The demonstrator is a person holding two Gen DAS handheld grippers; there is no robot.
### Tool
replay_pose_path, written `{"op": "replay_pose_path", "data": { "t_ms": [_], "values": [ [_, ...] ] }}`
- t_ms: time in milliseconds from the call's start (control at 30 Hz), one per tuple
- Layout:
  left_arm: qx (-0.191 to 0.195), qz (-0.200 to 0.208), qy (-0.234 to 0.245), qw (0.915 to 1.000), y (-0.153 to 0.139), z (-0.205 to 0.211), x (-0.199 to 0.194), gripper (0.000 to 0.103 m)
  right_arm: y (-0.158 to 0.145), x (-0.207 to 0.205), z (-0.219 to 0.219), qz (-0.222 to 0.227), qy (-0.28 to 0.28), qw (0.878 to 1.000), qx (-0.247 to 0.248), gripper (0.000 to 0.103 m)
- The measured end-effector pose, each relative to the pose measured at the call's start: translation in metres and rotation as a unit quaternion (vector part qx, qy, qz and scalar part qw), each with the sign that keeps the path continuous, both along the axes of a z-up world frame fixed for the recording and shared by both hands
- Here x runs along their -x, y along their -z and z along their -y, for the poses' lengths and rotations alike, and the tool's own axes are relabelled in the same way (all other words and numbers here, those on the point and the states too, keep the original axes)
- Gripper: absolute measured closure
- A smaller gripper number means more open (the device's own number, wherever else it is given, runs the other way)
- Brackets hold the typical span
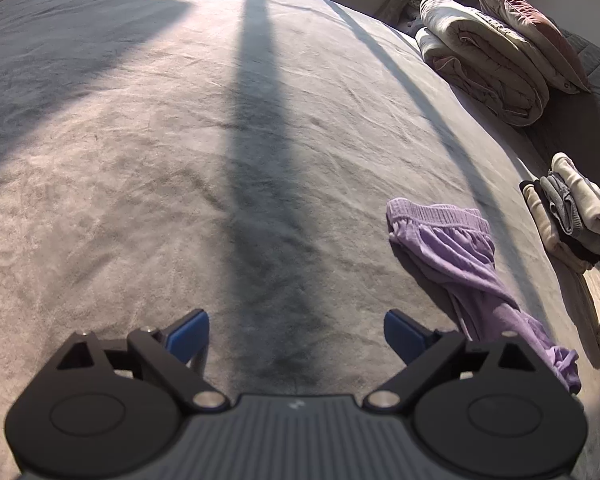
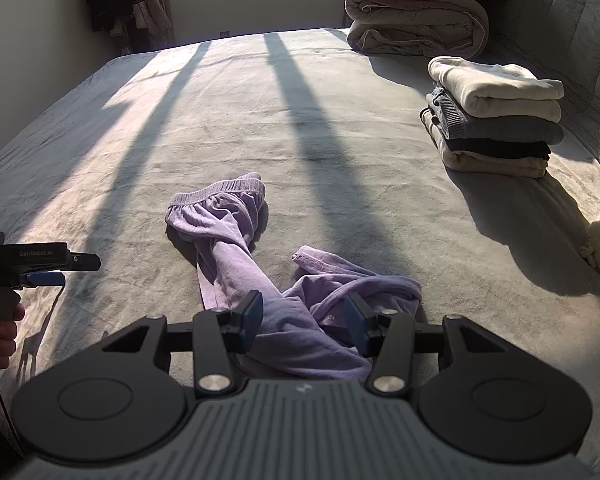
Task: Fold clothes
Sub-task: 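Release the fabric and grasp the waistband with the right gripper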
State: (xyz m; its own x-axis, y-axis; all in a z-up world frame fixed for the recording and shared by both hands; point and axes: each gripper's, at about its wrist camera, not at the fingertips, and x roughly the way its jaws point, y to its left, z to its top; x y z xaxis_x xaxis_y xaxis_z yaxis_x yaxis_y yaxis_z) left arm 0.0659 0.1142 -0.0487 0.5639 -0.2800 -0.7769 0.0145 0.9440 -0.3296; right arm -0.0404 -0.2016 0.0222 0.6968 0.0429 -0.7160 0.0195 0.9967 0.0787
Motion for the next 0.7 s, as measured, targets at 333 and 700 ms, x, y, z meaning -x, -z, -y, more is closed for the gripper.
{"op": "replay_pose_path", "data": {
  "t_ms": [333, 700],
  "values": [
    [0.046, 0.01, 0.0, 0.9989, -0.002, -0.015, -0.007, 0.023, 0.026, -0.056, -0.068, 0.01, -0.085, 0.996, 0.014, 0.053],
    [0.052, 0.016, -0.02, 0.9983, 0.0, -0.041, -0.015, 0.023, 0.059, -0.124, -0.126, 0.006, -0.117, 0.993, 0.023, 0.053]
  ]
}}
